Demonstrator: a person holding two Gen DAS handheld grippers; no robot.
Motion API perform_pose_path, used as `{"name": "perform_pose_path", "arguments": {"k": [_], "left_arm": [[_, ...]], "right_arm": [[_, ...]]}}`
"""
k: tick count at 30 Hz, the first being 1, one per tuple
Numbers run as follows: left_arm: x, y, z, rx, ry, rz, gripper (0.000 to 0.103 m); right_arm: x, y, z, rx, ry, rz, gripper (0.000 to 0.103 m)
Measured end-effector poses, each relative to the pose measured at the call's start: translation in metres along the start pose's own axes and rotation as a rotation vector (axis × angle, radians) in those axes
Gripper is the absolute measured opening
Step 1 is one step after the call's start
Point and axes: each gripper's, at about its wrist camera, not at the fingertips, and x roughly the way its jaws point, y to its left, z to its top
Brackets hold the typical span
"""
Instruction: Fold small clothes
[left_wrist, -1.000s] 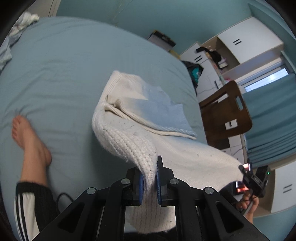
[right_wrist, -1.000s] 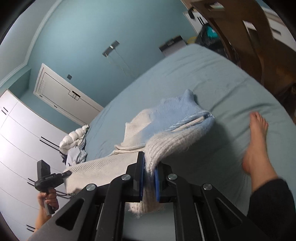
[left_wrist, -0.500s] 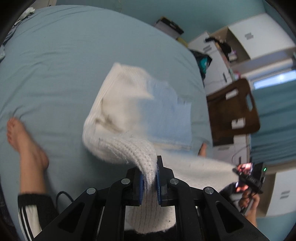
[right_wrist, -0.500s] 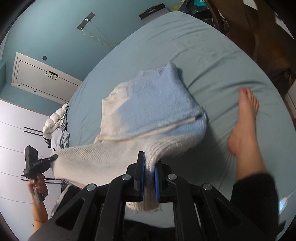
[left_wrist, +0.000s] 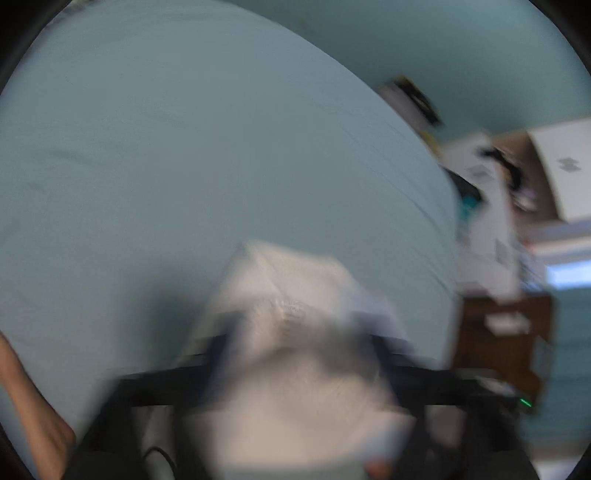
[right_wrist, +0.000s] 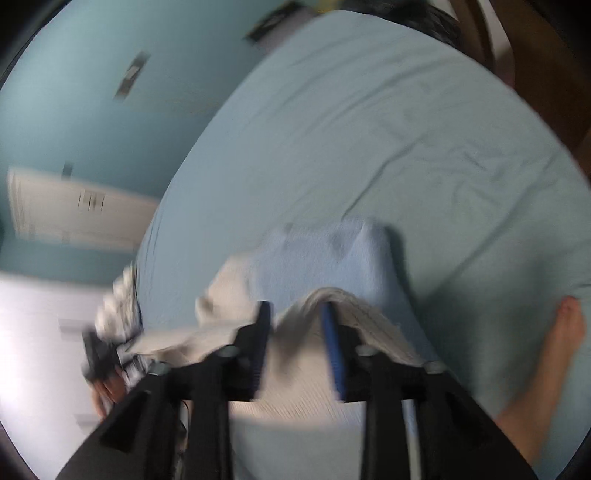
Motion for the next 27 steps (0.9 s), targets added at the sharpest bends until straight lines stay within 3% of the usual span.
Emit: {"name": "perform_pose_path", "arguments": {"k": [1,3,5,7,10,12,15,17,18,19,20,21,23,27], "left_arm": [[0.006,0.005,0.004,-0.004,-0.062,0.043,0.102],[0.021,0.016,0.011,0.024,-0.101,0.080,0.102],[0.042,0.026,0.011,0.088,-0.055,0.101,0.102],[0.060,0.029,0.004,0.180,-0.002,0.096,0.102],[0.083,0.017,-0.020,0.430,0.057,0.072,0.101],[0.092,0.003,-0.043,0.597,0.081,-0.005,0.101],[0.101,-0.006,-0.058,0.646,0.082,-0.061,0.102],[0.121,-0.008,-0.061,0.626,0.125,0.006,0.102],[0.131,-0.008,-0.061,0.608,0.139,0.043,0.092],[0.138,-0.006,-0.062,0.587,0.142,0.080,0.076],[0.143,-0.003,-0.064,0.586,0.132,0.122,0.029],[0.143,-0.003,-0.067,0.607,0.107,0.180,0.021],[0.136,-0.002,-0.071,0.643,0.059,0.183,0.013],[0.097,0.004,-0.067,0.601,-0.043,0.042,0.011]], "right_arm": [[0.006,-0.010,0.010,0.046,-0.032,-0.017,0.060],[0.024,-0.034,0.028,0.093,-0.087,-0.098,0.074],[0.045,-0.043,0.034,0.026,-0.076,-0.170,0.074],[0.073,-0.046,0.029,-0.102,-0.012,-0.215,0.074],[0.103,-0.035,0.004,-0.316,0.037,-0.229,0.074],[0.119,-0.024,-0.015,-0.430,0.055,-0.221,0.074],[0.139,-0.013,-0.035,-0.507,0.077,-0.225,0.074],[0.153,-0.009,-0.046,-0.545,0.065,-0.301,0.071],[0.156,-0.007,-0.050,-0.570,0.039,-0.347,0.047],[0.156,-0.003,-0.056,-0.604,0.006,-0.403,0.023],[0.152,0.002,-0.058,-0.621,-0.016,-0.418,0.022],[0.143,0.004,-0.064,-0.628,-0.060,-0.407,0.015],[0.123,0.010,-0.081,-0.674,-0.160,-0.400,0.010],[0.079,0.031,-0.119,-0.741,-0.323,-0.367,0.008]]}}
